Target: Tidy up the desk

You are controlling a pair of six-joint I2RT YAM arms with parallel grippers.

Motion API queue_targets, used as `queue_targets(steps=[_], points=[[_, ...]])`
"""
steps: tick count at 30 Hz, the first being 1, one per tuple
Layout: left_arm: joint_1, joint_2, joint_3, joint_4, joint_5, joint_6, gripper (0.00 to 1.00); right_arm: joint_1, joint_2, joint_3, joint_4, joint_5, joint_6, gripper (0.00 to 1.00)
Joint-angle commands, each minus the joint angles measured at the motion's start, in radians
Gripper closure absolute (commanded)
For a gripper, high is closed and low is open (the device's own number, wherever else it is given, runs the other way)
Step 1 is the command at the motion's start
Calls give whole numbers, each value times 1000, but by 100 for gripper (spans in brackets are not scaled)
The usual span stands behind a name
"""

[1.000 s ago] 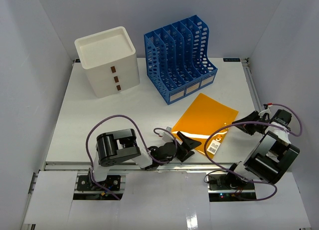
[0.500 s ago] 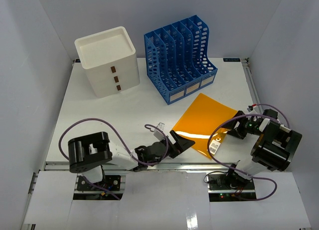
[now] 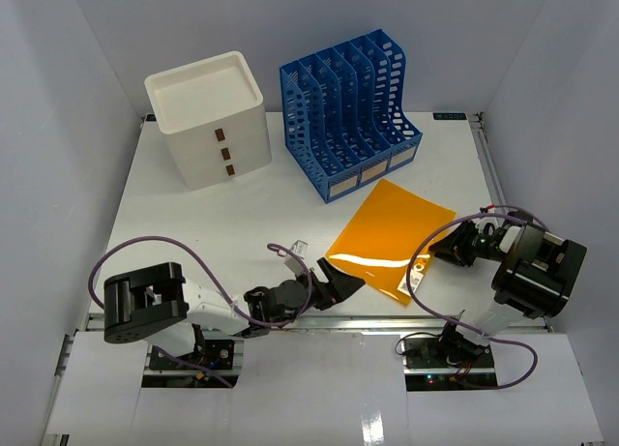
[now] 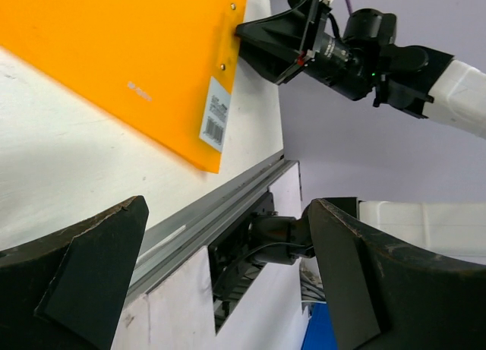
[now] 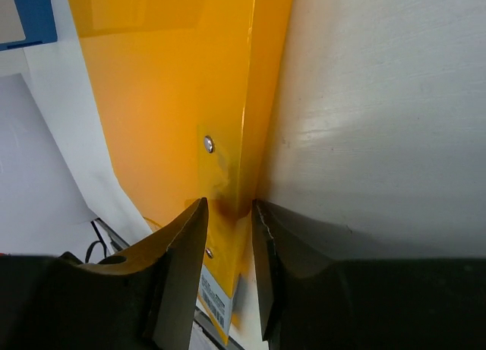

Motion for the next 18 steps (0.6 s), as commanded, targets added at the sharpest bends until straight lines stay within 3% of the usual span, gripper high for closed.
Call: queue_targets(steps=[1,7,18], points=[[-7,-16,-28,5,-16,-9,2,17,32,-23,64,226,-6,72],[-7,14,-16,14,-5,-24,2,18,22,-22,70,232,-18,92],[-7,294,88,214,40,-179,2,-13,-52,16,-5,24,0,92]])
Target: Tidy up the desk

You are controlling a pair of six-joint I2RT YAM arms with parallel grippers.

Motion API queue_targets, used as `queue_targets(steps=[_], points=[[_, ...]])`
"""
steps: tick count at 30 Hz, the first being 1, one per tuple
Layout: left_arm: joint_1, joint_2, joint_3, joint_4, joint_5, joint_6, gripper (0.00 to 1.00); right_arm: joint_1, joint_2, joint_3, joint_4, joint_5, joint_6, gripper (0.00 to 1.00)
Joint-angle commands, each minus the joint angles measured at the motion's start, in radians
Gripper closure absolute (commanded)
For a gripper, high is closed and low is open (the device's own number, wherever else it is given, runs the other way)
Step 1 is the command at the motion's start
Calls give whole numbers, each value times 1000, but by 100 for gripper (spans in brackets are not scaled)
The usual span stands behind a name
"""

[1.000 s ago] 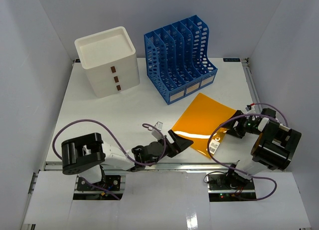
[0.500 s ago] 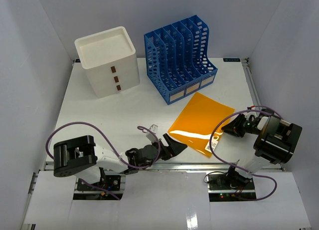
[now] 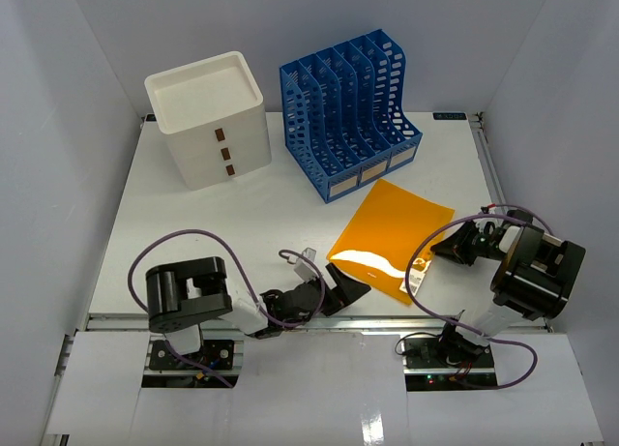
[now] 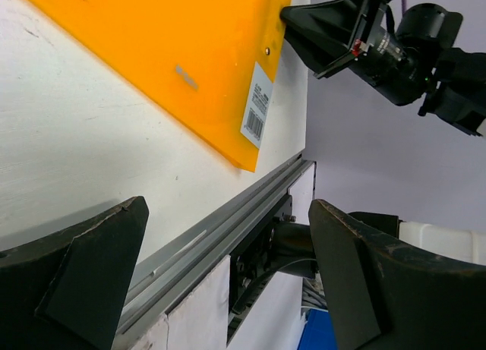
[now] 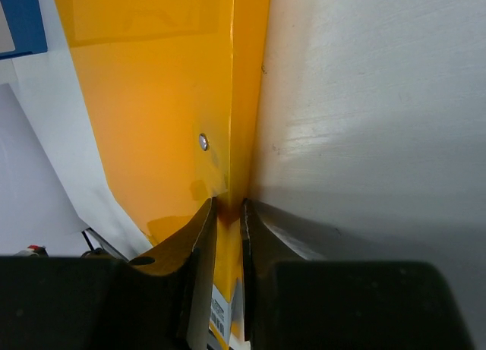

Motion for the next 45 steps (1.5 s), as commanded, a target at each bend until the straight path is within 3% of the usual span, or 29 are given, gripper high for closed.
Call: queue_targets(steps=[1,21,32,37,38,42,45], points=[[-5,96,73,124,17,-92,2,-18,-48,25,-36,-14,-26,92],[-10,308,228,196,-18,-232,2,-44,-156,90,-210,-126,-5,92],[-10,407,279,267,-125,-272,3,-44,-196,105,-289,-136,-28,92],[-8,483,314,402,-146,-273,31,-44,-224,95,-296,-139,-30,92],[-7,495,321,428,-148,-275,41,-44,-226,92,-295,-139,-28,92],[-1,545,319,570,-152,-271,58,-44,-236,86,-290,-136,-27,92],[2,559,318,615,-153,-264,66,-44,-241,80,-286,-135,-26,92]])
